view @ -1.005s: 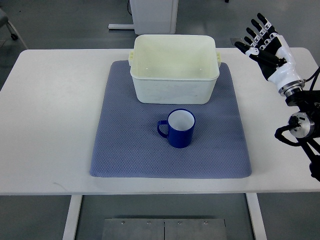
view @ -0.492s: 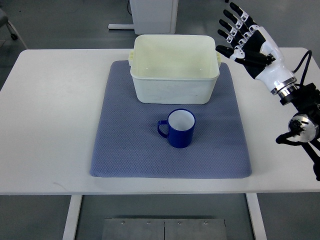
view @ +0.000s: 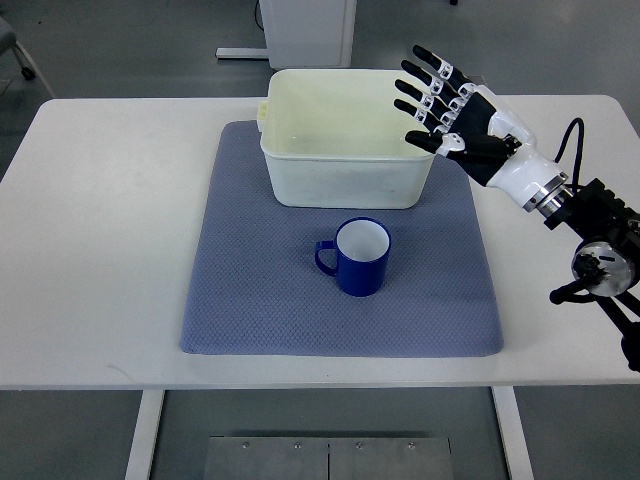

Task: Place cup in box with right hand
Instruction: 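Swing the open right hand inward over the mat toward the blue mug, then lower the right hand around the blue mug's body and close fingers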

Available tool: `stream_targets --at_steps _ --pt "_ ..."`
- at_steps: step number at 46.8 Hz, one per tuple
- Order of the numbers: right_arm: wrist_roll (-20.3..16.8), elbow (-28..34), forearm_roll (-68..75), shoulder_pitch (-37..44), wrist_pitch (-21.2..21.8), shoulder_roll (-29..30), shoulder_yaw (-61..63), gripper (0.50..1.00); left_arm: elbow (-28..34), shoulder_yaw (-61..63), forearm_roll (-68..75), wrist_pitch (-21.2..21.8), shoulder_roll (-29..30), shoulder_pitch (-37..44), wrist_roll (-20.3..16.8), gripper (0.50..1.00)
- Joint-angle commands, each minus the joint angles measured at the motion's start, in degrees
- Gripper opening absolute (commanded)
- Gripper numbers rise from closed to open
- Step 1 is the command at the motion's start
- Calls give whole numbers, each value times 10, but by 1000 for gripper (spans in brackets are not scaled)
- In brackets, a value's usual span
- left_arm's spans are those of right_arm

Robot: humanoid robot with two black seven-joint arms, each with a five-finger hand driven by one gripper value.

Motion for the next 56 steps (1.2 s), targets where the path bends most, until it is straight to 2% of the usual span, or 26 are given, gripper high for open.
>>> stream_targets --at_steps 1,22,32,56 --pt "-3 0 0 -1 5 0 0 1000 0 -1 0 0 0 0 0 1000" --pt "10 -2 -10 -15 3 5 -14 998 0 -1 0 0 0 0 0 1000" --pt "36 -3 -11 -25 -2 6 -43 995 0 -1 0 0 0 0 0 1000" --pt "65 -4 -44 -64 -1 29 -57 993 0 -1 0 0 0 0 0 1000"
